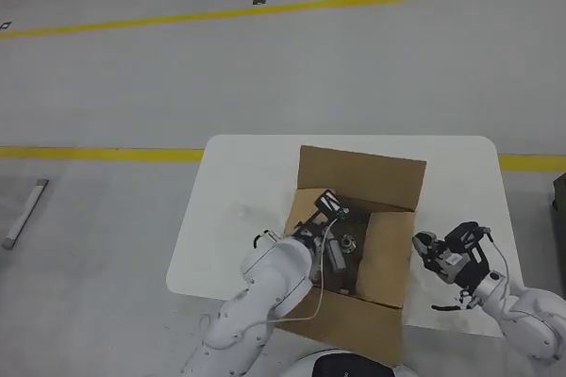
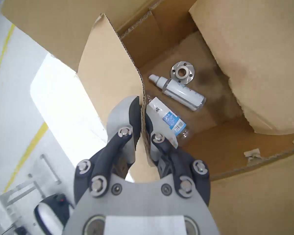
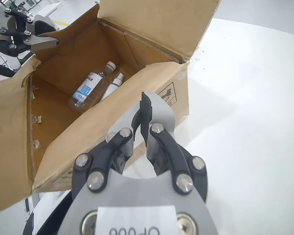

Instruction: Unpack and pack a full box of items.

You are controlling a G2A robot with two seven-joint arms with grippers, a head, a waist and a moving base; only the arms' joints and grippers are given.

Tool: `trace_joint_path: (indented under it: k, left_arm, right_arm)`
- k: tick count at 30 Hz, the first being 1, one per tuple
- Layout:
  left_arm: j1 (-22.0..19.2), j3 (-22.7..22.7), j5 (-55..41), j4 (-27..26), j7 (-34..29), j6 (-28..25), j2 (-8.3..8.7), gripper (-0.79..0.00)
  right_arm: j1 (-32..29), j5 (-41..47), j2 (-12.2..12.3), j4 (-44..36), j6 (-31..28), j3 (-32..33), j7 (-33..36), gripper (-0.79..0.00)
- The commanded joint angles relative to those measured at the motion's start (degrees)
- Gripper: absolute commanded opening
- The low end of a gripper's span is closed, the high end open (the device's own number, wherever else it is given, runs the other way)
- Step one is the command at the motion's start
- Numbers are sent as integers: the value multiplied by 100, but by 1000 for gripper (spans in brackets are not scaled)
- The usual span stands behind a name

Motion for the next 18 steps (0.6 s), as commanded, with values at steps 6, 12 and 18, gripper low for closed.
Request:
trace_joint_path:
  k: [6,12,18]
  left_arm:
    - [281,-503,-989,-265,454,50,29,-785]
    - [459,-847,-1561,-487,687,44,65,-785]
    - [618,-1175,-1906,-536,827,40,118,-785]
  right_arm:
    - [449,125,-30,65,128,18,328,-785]
    - [619,241,-50,-3,154,60,438,-785]
    - [482,293,-29,-364,-262,102,838,-785]
